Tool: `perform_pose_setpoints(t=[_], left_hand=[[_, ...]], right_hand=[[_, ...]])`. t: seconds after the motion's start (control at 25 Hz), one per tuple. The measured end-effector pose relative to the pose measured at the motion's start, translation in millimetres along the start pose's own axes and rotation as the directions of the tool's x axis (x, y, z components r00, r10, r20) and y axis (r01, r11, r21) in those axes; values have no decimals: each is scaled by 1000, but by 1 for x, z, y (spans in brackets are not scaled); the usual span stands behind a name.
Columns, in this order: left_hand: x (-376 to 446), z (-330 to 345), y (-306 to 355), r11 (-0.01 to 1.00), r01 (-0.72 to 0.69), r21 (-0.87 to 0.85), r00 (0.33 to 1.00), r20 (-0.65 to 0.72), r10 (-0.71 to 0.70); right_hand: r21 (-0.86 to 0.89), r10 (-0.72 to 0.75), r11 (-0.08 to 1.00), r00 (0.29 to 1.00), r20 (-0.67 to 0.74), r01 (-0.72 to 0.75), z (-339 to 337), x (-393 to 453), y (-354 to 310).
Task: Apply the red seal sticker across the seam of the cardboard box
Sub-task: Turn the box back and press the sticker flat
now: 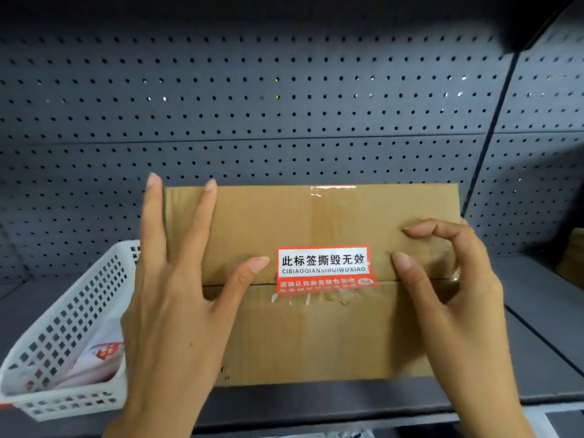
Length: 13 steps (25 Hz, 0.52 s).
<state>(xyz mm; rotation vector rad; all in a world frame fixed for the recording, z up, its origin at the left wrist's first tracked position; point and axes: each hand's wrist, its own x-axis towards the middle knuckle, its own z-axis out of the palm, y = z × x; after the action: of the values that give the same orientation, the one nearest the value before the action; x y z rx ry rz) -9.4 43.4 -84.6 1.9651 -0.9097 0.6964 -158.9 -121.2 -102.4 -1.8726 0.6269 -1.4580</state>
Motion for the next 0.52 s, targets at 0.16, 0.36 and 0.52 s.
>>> perform_pose_setpoints(t=[0.16, 0.36, 0.52], left_hand=[[28, -17, 19, 980, 70, 189, 980, 172, -103], [63, -10, 27, 929, 78, 362, 906, 364, -218], [89, 18, 14, 917, 91, 389, 848, 452, -276]], right_hand=[[-88, 35, 996, 995, 88, -27, -7, 24, -22], [-327, 120, 943, 977, 177, -57, -3, 47, -32], [-490, 85, 871, 966, 246, 48, 16, 68, -24]])
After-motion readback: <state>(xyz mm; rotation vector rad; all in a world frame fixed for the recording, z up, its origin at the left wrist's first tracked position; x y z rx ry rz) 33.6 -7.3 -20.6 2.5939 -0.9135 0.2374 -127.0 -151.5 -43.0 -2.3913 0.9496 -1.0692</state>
